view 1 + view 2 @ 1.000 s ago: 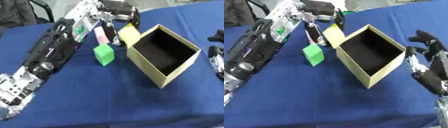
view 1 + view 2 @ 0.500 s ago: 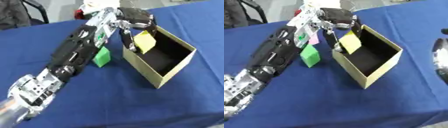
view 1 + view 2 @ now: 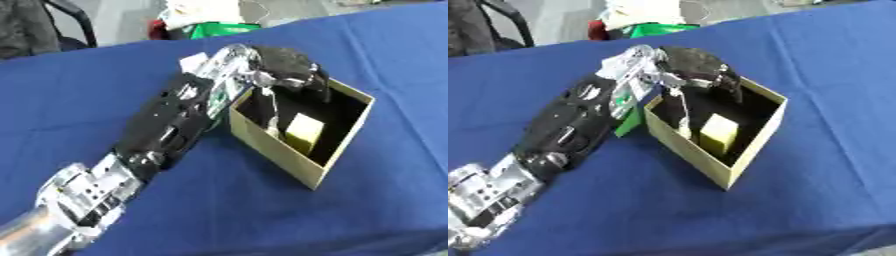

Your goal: Pick up objects on the table and place them in the box.

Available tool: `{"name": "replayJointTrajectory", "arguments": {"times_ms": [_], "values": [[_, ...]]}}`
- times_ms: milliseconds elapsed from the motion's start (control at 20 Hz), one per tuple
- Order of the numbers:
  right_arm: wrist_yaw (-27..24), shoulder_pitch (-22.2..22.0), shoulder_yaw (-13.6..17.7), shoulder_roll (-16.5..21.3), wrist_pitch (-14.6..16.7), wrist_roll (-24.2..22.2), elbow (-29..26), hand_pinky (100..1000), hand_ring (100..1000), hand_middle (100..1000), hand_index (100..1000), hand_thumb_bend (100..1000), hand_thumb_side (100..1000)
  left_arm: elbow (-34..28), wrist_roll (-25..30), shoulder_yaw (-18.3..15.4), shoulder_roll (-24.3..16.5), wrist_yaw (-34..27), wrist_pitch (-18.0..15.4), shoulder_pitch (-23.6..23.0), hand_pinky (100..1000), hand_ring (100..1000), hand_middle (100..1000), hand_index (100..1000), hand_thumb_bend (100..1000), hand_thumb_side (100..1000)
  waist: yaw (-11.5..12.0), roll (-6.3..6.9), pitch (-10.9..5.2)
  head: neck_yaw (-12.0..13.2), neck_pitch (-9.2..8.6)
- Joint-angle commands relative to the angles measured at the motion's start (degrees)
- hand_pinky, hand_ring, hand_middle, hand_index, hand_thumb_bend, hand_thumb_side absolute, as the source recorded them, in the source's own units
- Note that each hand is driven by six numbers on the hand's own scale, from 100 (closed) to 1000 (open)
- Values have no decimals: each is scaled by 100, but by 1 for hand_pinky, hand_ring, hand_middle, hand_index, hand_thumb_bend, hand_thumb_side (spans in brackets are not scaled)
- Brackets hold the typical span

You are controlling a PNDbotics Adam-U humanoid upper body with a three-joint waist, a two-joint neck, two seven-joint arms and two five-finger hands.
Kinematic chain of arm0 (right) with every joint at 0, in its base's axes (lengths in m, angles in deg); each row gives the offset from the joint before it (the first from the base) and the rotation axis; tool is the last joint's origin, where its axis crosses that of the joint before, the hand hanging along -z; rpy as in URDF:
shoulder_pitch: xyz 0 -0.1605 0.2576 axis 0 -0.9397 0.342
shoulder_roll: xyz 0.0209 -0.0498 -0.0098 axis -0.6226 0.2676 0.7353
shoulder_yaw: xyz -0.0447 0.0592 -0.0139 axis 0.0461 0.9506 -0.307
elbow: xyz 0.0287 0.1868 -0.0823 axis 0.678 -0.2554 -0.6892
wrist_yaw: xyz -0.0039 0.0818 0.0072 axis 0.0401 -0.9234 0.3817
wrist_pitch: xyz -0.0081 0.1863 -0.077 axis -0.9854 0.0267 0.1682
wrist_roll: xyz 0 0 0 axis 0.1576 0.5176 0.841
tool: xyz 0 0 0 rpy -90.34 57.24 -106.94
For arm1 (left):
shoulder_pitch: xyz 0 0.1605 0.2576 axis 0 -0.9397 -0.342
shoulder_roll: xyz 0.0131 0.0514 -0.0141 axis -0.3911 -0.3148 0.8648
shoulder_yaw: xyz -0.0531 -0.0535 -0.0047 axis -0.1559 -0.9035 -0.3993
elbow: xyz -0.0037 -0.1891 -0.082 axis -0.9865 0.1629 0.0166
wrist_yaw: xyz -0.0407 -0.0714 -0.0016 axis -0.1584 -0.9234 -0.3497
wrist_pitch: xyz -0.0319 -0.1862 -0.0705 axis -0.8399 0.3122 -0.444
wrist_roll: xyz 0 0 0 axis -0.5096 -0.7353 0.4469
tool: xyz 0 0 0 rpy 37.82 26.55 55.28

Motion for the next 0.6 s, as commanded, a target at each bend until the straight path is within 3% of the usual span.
{"name": "replayJointTrajectory", "arguments": {"times_ms": [50, 300, 600], "values": [[43, 32, 52, 136, 2, 23, -122, 845, 933, 738, 929, 117, 494, -383, 267, -80, -299, -134, -185, 134, 798, 713, 708, 818, 854, 390, 45, -80, -118, -26, -8], [-30, -18, 40, 141, 48, -25, -122, 830, 930, 739, 929, 100, 497, -1011, 250, -323, -738, -835, 267, 82, 786, 692, 686, 814, 800, 416, 219, -102, -186, -84, 25], [-99, -65, 6, 141, 100, -177, -122, 824, 927, 738, 930, 100, 502, -1354, 527, -625, -1367, -1241, 779, -228, 791, 695, 678, 804, 762, 358, 369, -103, -232, -152, 40]]}}
